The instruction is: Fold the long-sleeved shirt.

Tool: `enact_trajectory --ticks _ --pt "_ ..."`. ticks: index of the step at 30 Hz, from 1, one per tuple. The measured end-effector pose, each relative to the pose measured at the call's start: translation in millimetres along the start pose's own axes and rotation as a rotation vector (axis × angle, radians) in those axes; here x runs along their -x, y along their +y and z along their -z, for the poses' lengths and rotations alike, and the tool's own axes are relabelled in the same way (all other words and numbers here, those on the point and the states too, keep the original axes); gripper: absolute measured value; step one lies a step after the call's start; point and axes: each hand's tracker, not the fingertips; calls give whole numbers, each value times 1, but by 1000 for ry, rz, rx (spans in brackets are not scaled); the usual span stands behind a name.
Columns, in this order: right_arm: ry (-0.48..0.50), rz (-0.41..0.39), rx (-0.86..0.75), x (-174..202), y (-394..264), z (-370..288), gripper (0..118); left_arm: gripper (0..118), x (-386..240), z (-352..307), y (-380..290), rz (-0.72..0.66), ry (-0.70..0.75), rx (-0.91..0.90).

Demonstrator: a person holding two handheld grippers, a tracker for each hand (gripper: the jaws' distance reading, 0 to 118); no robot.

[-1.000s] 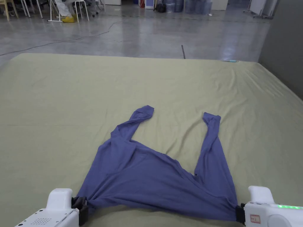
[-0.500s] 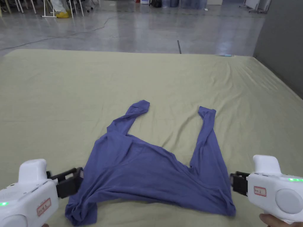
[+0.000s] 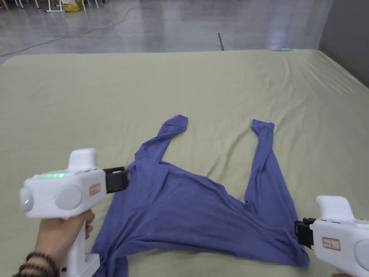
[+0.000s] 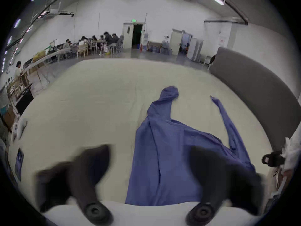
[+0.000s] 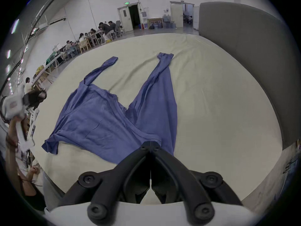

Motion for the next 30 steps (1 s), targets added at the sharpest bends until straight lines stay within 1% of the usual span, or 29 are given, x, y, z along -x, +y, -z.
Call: enact_trajectory --ticks 2,3,5,6,8,11,12,13,14,15,16,17,18,19,21,24,25,26,27,28,29,30 --pt "-2 8 14 -1 3 6 3 118 -3 48 24 11 -14 42" --pt "-4 9 22 -1 4 9 3 118 -3 71 33 1 7 53" --pt "-14 23 40 -2 3 16 3 118 -5 116 45 9 29 152" --pt "-13 29 52 -5 4 19 3 118 -8 134 50 16 69 187" --pt "-18 32 72 -5 3 26 3 117 -19 154 52 39 52 232" --pt "-35 21 103 -7 4 35 3 116 -27 182 57 61 28 239" --pt "-39 19 107 -6 3 38 3 110 -32 187 57 70 19 249" --pt "-44 17 113 -6 3 40 3 97 -36 192 55 79 18 260" --pt "-49 15 120 -7 4 43 3 76 -41 194 53 94 26 278" --pt "-54 14 124 -6 4 44 3 50 -40 198 51 100 14 275" --pt "-57 14 125 -6 3 44 3 17 -42 192 50 78 -49 255" --pt "-59 14 125 -5 3 45 3 5 -47 185 50 92 -16 249" --pt "-57 17 128 -8 5 45 3 5 -50 180 53 139 10 230" --pt "-53 21 131 -8 5 46 3 5 -53 170 51 195 66 215" --pt "-61 27 120 -8 8 41 3 5 -48 159 53 160 -25 249" --pt "-51 53 73 -14 13 28 3 5 -39 130 61 126 -4 163" --pt "-49 73 66 -16 14 26 3 5 -34 121 64 103 -23 163" --pt "-51 85 65 -20 15 26 6 5 -31 114 66 92 -27 148" --pt "-59 89 70 -23 15 28 42 5 -27 110 68 86 -27 134" --pt "-74 91 89 -26 14 34 88 5 -25 103 68 84 -29 124" --pt "-90 95 132 -28 11 40 114 5 -23 98 69 85 -28 117" --pt "-96 107 136 -32 9 45 115 5 -21 94 69 87 -26 115"
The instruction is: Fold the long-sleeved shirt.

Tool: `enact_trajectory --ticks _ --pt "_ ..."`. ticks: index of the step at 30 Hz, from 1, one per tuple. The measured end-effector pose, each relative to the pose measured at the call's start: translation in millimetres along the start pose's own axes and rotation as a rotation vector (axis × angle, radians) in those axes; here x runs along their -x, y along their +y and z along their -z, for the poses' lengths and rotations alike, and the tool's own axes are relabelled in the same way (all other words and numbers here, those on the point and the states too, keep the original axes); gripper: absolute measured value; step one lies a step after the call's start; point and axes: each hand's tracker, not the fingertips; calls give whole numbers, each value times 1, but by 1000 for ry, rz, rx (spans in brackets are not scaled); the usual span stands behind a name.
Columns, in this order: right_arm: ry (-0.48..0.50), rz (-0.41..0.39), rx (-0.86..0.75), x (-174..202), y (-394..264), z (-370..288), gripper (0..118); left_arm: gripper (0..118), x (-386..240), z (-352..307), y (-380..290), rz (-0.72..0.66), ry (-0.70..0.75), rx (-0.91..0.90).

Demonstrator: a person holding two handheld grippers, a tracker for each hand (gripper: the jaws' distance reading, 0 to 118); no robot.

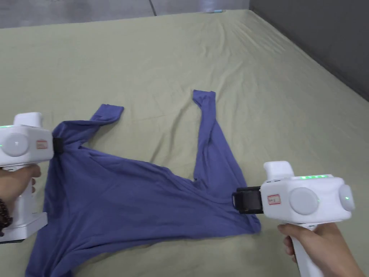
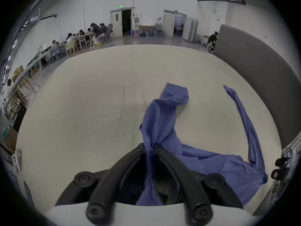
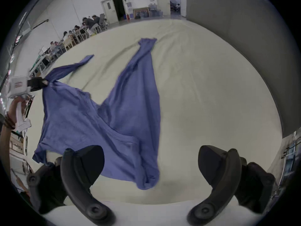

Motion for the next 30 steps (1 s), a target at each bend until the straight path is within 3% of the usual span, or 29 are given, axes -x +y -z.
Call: enact_trajectory --ticks 3,5,6,8,10,11,13,15,19,20,25,30 --pt "-27 40 60 -3 -6 17 107 5 4 -2 -2 1 -6 -5" --pt "-24 25 73 -1 -11 30 103 5 4 2 -2 -6 -7 -2" --pt "-32 24 87 1 -13 36 89 5 4 2 -2 -8 -6 -3" --pt "-35 27 88 5 -18 45 84 5 3 4 -1 -9 -4 1" --pt "-73 -41 61 14 -19 44 77 5 0 7 -3 -3 -4 -1" --pt "-81 -77 53 18 -19 42 62 5 0 7 -2 -2 -4 0" --pt "-51 -102 40 26 -19 34 10 5 -4 2 -6 -4 -4 1" --pt "-115 -191 15 33 -17 29 7 5 -2 -4 -6 -13 -13 -8" --pt "25 -86 -43 22 -4 -10 6 5 2 -40 -3 -29 -47 -72" --pt "23 -77 -74 20 2 -23 6 5 3 -50 -1 -33 -62 -91" --pt "79 -81 -272 21 59 -80 6 5 18 -107 29 -39 -66 -240" --pt "62 -97 -410 23 127 -118 6 5 30 -168 66 -63 -72 -393"
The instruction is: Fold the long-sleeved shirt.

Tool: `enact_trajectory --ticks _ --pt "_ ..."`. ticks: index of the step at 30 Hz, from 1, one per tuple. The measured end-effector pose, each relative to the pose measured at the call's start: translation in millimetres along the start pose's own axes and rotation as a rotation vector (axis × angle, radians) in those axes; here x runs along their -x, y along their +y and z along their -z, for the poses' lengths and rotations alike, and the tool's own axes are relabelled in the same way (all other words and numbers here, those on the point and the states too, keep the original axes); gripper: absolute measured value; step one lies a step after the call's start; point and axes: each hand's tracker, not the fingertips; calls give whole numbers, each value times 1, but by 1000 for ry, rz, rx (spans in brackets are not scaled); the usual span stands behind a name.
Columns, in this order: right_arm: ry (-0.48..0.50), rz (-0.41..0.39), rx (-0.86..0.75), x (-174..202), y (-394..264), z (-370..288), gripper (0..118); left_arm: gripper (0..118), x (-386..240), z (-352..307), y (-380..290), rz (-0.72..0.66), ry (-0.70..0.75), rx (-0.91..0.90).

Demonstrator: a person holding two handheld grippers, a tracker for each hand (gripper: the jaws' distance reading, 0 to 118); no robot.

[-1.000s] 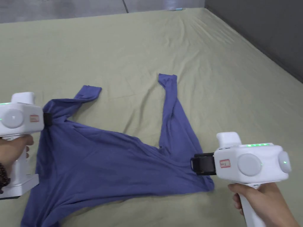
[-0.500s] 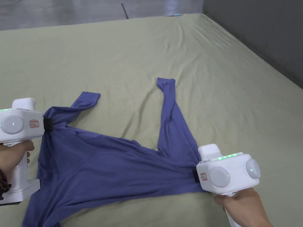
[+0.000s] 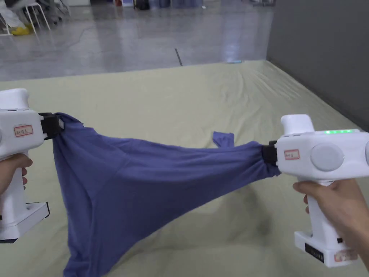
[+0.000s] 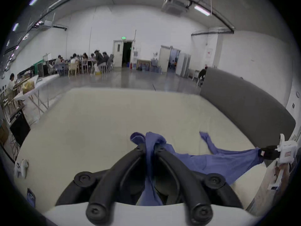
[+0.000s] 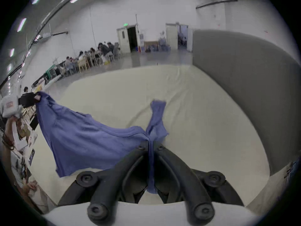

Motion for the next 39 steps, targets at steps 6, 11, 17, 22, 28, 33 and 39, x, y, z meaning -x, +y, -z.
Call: enact_trajectory --ticks 6,11,17,22,28,33,39 --pt "46 14 -128 2 104 4 6 5 1 -18 71 -40 -2 -114" --pt "56 11 -184 9 206 14 6 5 -8 -3 138 -18 13 -177" --pt "24 28 -223 12 315 42 6 5 -10 42 214 -21 64 -209" --pt "-2 52 -239 11 370 68 6 5 -15 79 254 -1 87 -218" --pt "-14 61 -256 8 376 88 6 5 -17 110 252 -38 81 -229" --pt "-2 77 -187 -1 334 137 6 5 -11 150 196 -6 82 -139" --pt "21 125 10 -4 246 213 6 5 6 191 85 -56 75 29"
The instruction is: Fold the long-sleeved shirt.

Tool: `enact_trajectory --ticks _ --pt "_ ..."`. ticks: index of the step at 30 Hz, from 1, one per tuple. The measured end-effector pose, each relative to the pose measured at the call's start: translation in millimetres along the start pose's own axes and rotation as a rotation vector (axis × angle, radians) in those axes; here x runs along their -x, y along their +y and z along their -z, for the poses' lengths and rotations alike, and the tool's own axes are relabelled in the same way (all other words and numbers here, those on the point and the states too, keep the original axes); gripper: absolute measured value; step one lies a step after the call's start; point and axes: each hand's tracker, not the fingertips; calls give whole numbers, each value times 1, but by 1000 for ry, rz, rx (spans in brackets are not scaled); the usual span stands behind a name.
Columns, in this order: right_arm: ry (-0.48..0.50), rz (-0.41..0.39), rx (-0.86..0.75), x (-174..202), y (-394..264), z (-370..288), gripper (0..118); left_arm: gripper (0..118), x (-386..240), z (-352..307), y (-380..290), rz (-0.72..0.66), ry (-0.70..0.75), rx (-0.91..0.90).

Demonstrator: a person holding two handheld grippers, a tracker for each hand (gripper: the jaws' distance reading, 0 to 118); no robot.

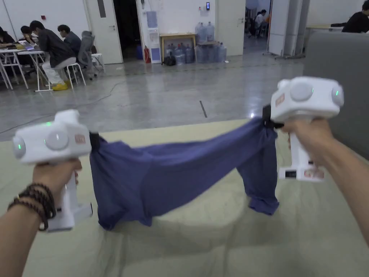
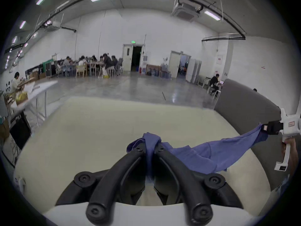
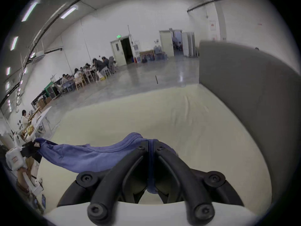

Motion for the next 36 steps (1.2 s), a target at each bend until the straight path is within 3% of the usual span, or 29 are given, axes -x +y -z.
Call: enact_trajectory --ticks 6,11,16,19,26,27,28,29,30,31,33,36 --pt "91 24 9 -13 -80 -26 6 5 22 -46 -71 -26 -19 27" --pt "119 -67 24 -30 -183 -103 6 5 33 -140 -157 -32 -18 -34" --pt "156 -6 151 -62 -311 -157 6 5 41 -213 -285 -1 11 28" --pt "111 0 244 -78 -372 -176 6 5 40 -250 -348 -46 10 84" --pt "37 -123 364 -90 -432 -156 6 5 36 -275 -409 -58 28 164" --pt "39 -119 369 -89 -434 -154 6 12 39 -274 -409 -73 26 161" --pt "40 -111 374 -90 -432 -152 14 40 37 -277 -405 -89 23 168" --pt "42 -97 371 -91 -429 -155 38 95 38 -278 -401 -96 41 180" --pt "33 -84 362 -91 -424 -160 101 118 41 -279 -396 -96 53 195" --pt "27 -69 348 -93 -420 -168 118 118 42 -284 -391 -99 42 207" --pt "36 -20 238 -93 -416 -178 117 118 54 -296 -367 -110 38 133" --pt "34 -21 257 -86 -401 -209 118 118 47 -320 -356 -117 67 129"
